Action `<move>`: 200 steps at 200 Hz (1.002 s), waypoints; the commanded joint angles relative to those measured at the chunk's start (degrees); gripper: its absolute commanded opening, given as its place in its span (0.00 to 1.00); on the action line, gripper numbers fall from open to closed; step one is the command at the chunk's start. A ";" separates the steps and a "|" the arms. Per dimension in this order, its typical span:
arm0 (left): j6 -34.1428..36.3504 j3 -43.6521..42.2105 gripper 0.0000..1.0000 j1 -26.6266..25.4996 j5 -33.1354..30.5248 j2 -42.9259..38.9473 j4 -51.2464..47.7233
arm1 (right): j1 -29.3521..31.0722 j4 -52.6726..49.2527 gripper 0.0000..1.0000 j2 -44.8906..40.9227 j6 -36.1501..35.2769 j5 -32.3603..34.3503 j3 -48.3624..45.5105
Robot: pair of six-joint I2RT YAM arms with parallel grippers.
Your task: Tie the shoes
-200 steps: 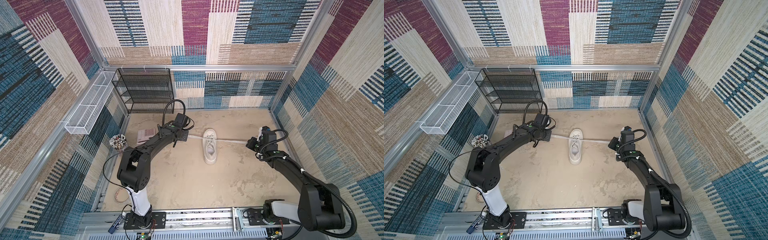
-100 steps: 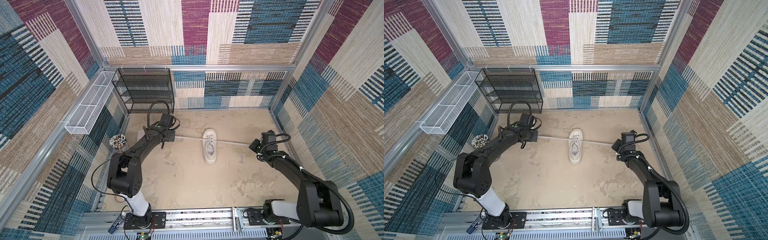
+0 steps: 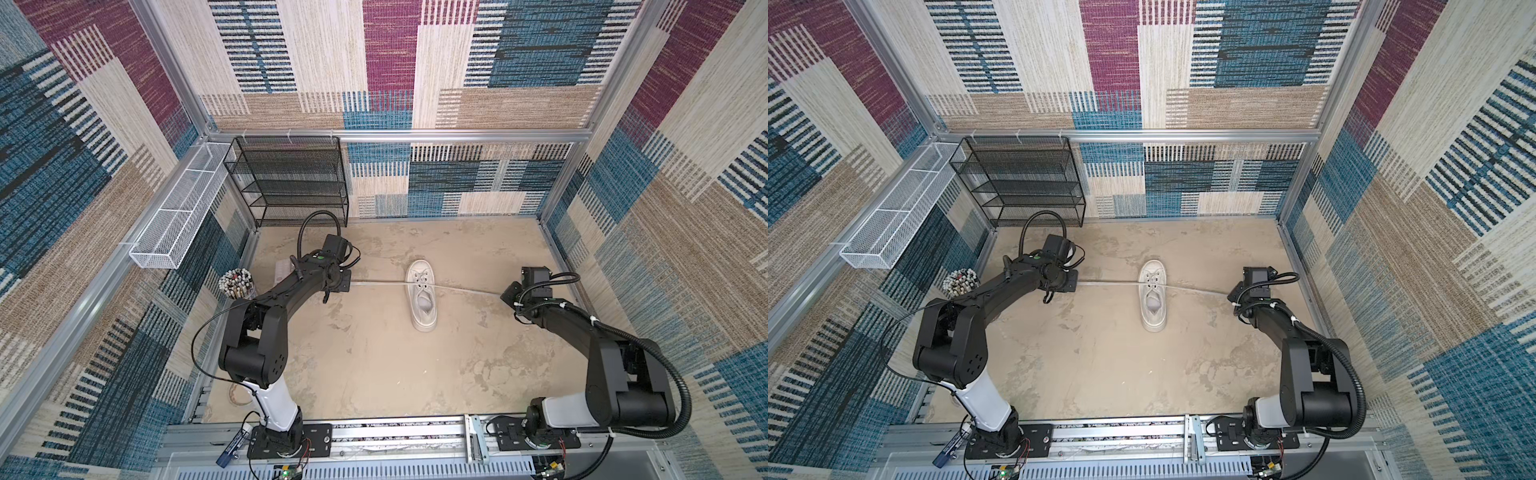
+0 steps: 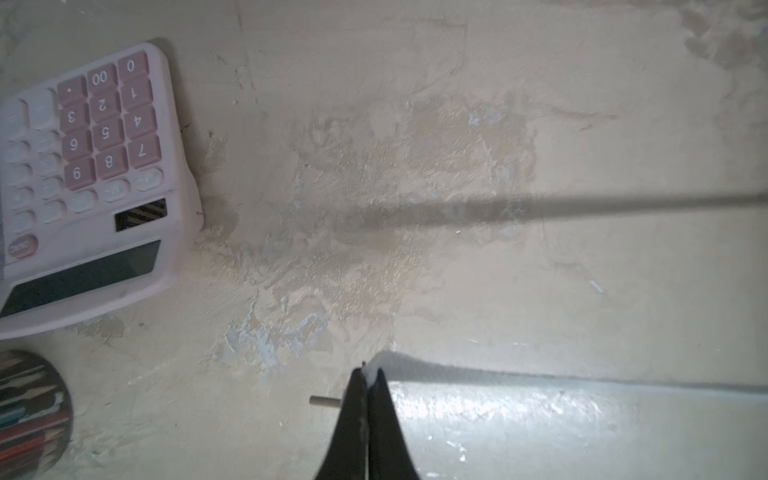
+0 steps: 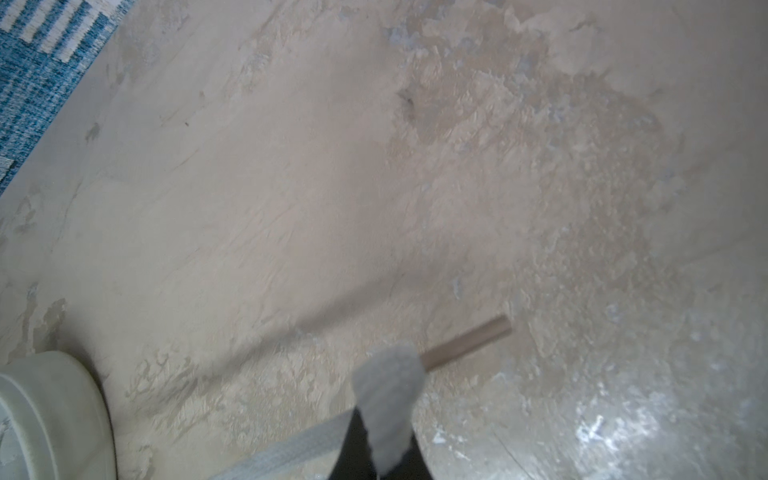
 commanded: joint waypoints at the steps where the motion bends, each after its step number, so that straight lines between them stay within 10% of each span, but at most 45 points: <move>1: -0.56 0.80 0.00 0.49 -0.85 1.30 -0.41 | -0.62 -0.39 0.00 1.08 0.49 2.96 0.89; 68: -1.08 -0.24 0.00 0.49 1.29 2.33 -0.21 | -1.94 0.19 0.01 4.54 -1.22 -2.95 2.39; 83: -1.30 -0.24 0.00 0.49 1.42 1.64 -0.10 | -2.21 -0.12 0.17 4.14 -1.44 -3.47 2.84; 107: -1.44 -0.29 0.34 0.68 1.07 0.75 0.42 | -3.36 -1.88 0.54 2.91 -0.62 -1.92 3.43; 124: -1.52 0.45 0.41 1.95 1.96 1.12 -0.34 | -5.19 -3.34 0.67 2.11 -0.50 -1.36 3.84; 200: -2.17 3.66 0.56 4.57 6.47 -0.56 -1.85 | -8.17 -5.42 0.70 1.02 -4.97 -3.38 7.58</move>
